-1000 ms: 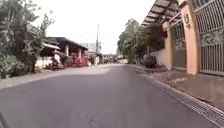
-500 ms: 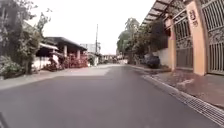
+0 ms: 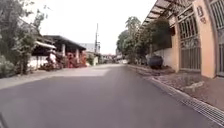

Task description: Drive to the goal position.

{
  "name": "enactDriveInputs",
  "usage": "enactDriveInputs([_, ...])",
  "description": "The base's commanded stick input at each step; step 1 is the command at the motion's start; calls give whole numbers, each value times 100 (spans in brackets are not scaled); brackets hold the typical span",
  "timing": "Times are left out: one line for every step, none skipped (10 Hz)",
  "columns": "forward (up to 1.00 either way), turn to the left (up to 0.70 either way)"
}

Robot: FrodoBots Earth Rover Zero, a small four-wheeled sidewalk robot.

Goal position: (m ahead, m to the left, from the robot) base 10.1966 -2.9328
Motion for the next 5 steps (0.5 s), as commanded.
enactDriveInputs([70,0])
enactDriveInputs([70,0])
enactDriveInputs([70,0])
enactDriveInputs([70,0])
enactDriveInputs([70,0])
